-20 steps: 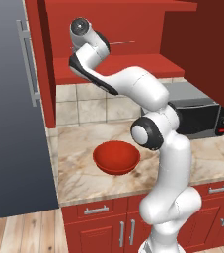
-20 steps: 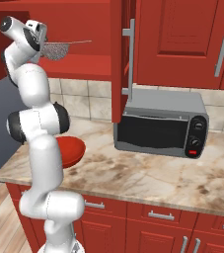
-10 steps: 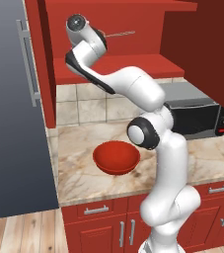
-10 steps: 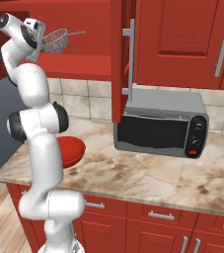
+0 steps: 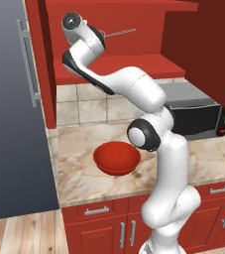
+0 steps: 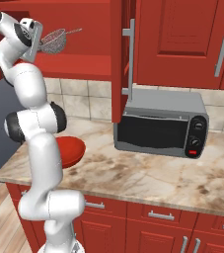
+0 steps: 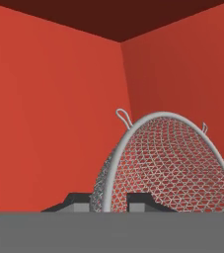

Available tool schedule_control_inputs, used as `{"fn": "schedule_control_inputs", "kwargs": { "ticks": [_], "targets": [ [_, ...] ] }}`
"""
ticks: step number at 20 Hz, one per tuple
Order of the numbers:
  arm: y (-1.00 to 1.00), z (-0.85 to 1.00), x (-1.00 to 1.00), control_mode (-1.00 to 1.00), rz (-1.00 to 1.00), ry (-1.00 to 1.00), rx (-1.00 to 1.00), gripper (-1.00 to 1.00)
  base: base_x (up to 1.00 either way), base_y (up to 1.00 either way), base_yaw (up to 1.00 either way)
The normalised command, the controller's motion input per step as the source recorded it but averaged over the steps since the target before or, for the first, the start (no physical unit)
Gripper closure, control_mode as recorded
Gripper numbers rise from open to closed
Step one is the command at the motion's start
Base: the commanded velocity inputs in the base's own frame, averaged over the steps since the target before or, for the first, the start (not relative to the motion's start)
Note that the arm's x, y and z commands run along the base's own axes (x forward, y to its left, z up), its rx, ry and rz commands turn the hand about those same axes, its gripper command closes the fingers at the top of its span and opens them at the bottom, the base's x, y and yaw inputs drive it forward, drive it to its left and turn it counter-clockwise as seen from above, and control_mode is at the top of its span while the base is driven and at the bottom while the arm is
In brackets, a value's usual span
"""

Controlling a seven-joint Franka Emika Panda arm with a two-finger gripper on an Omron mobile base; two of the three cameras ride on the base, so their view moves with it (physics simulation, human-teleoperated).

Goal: Open the cabinet and setup a tea strainer by placing it in the bowl upright.

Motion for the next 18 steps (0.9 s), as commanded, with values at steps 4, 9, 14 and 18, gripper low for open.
{"fn": "schedule_control_inputs", "kwargs": {
  "ticks": [4,9,14,18],
  "targets": [
    [-0.07,0.0,-0.59,-1.0,-0.08,-0.03,0.0,1.0,0.0,0.0,0.0],
    [-0.25,-0.16,-0.47,-1.0,-0.09,0.0,0.0,1.0,0.0,0.0,0.0],
    [-0.48,-0.22,-0.31,-1.0,-0.1,0.0,0.0,1.0,0.0,0.0,0.0],
    [-0.54,-0.03,-0.39,-1.0,-0.1,0.0,0.0,1.0,0.0,0.0,0.0]
  ]
}}
